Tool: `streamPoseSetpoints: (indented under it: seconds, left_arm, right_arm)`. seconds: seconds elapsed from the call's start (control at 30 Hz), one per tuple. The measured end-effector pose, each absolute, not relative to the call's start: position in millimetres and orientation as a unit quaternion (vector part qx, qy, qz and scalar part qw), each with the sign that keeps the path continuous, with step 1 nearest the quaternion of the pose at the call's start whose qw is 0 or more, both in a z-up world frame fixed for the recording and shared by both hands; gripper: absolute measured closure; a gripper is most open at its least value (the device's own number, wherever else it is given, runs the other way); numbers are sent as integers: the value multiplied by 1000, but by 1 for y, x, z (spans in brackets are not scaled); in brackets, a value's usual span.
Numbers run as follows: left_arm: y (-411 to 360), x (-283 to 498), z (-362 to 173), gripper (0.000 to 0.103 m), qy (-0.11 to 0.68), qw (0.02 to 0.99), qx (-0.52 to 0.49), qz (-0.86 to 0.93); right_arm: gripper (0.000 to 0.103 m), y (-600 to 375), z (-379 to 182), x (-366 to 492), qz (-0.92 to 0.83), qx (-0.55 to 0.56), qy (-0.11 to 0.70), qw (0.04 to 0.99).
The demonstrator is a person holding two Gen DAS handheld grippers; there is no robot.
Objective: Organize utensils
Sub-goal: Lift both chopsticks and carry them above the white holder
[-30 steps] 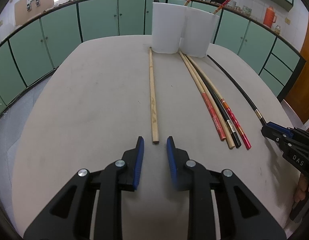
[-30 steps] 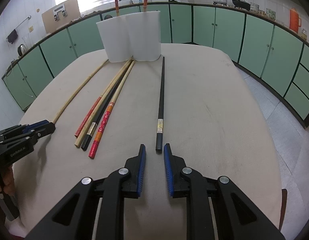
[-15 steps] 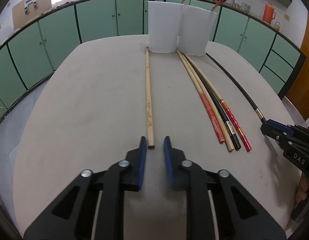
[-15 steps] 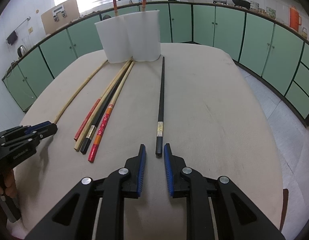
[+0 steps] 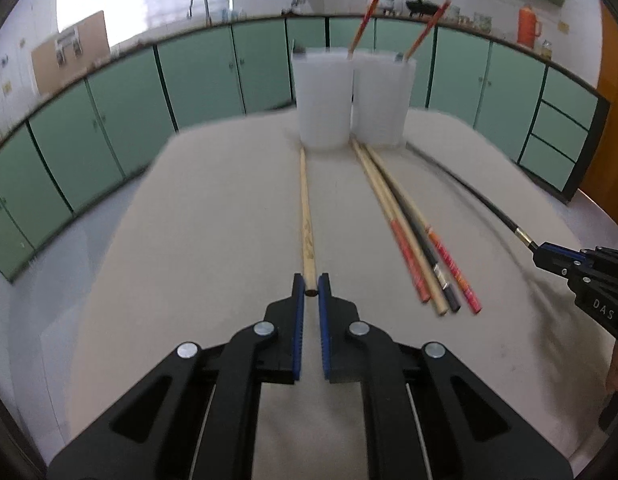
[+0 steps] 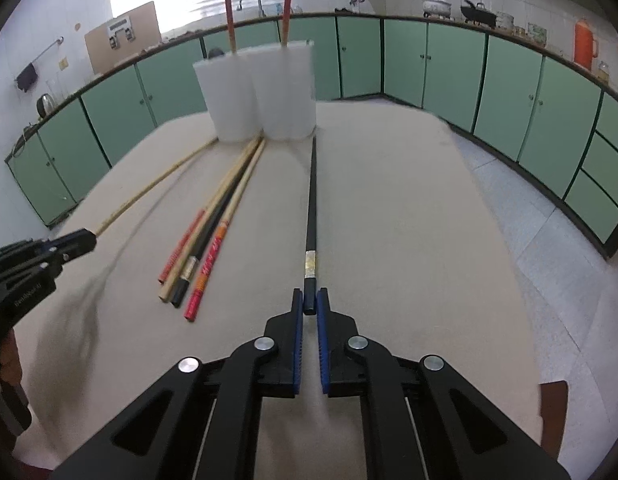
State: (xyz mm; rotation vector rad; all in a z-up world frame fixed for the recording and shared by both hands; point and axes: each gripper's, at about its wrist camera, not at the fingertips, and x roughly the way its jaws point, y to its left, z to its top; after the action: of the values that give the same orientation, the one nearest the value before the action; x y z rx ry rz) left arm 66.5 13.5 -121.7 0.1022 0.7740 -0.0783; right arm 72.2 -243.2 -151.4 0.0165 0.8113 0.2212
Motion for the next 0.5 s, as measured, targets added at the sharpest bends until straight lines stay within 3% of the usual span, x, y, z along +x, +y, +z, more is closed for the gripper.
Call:
streamPoseSetpoints:
  seconds: [0.5]
  left_arm:
    - [13, 58, -7, 97, 239, 969, 27, -59]
  right_arm:
    - [97, -261, -33, 73, 146, 13, 283, 948]
